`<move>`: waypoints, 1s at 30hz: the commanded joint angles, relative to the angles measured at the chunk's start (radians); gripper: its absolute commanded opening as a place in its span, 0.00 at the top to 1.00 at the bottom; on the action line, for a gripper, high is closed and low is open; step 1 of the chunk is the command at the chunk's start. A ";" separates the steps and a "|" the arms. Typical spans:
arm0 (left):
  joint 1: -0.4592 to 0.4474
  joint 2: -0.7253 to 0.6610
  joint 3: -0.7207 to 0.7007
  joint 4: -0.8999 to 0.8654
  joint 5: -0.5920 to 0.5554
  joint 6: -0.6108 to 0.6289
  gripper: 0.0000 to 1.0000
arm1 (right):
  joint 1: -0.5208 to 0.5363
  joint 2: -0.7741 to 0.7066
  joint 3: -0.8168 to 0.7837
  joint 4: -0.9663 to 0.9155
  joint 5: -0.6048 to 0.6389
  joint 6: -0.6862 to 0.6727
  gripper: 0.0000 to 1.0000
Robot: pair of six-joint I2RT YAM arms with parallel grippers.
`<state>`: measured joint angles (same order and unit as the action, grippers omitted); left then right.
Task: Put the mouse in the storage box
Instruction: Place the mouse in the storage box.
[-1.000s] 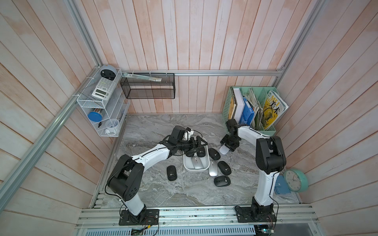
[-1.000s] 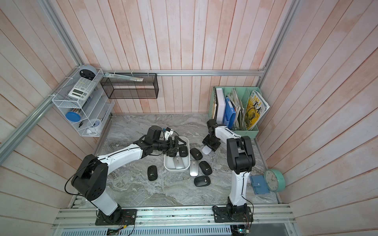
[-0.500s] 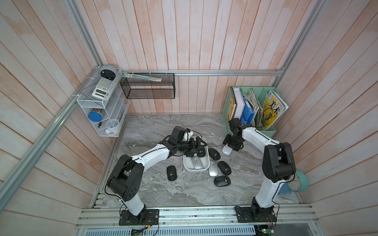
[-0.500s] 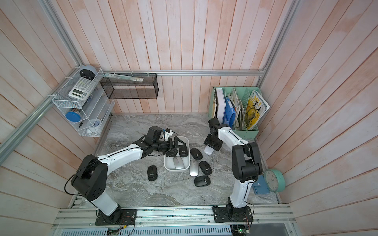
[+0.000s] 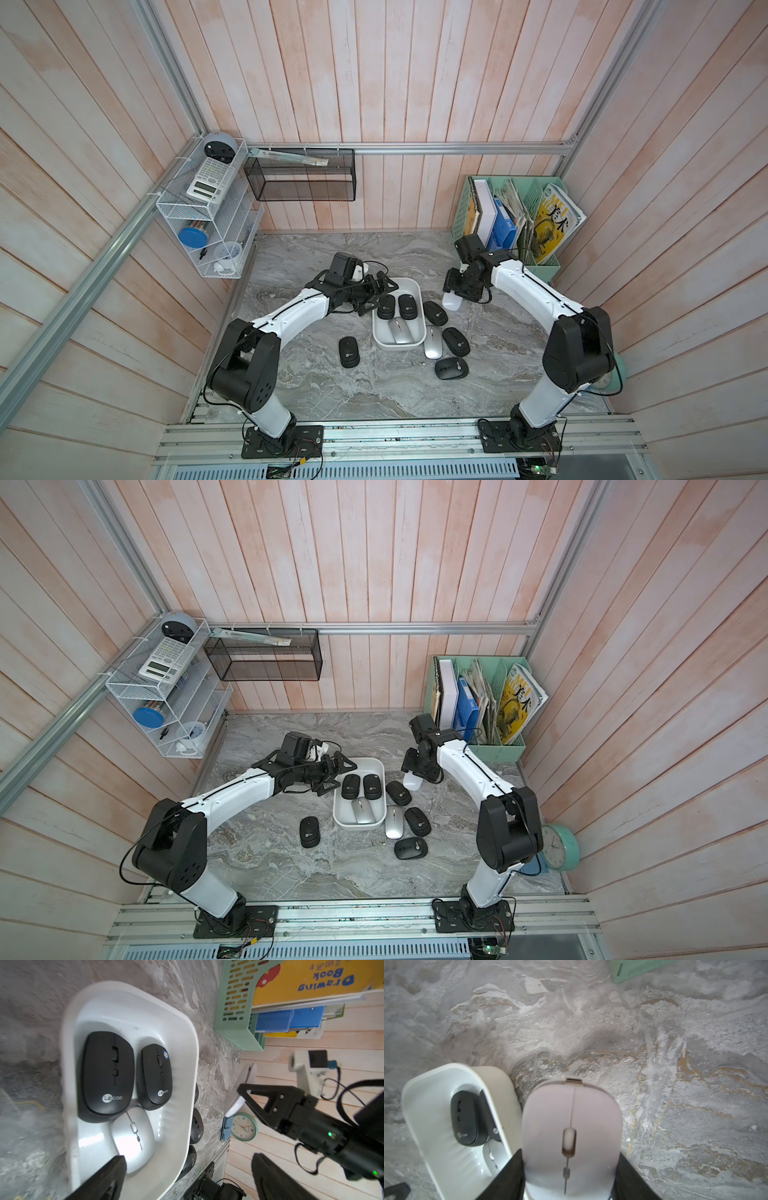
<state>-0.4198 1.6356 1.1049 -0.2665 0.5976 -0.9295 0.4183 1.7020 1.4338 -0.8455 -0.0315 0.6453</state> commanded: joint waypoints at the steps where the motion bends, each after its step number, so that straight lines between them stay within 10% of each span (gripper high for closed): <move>1: 0.031 -0.024 0.004 -0.088 -0.061 0.014 0.00 | 0.093 -0.020 0.058 -0.043 -0.009 -0.020 0.63; 15: 0.238 -0.148 -0.162 -0.196 -0.147 0.013 0.00 | 0.382 0.179 0.167 0.028 -0.052 0.011 0.63; 30: 0.240 -0.187 -0.194 -0.205 -0.085 0.035 0.00 | 0.411 0.337 0.181 0.107 -0.078 0.046 0.63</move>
<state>-0.1795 1.4528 0.9039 -0.4454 0.4946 -0.9249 0.8268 2.0079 1.5852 -0.7582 -0.0925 0.6769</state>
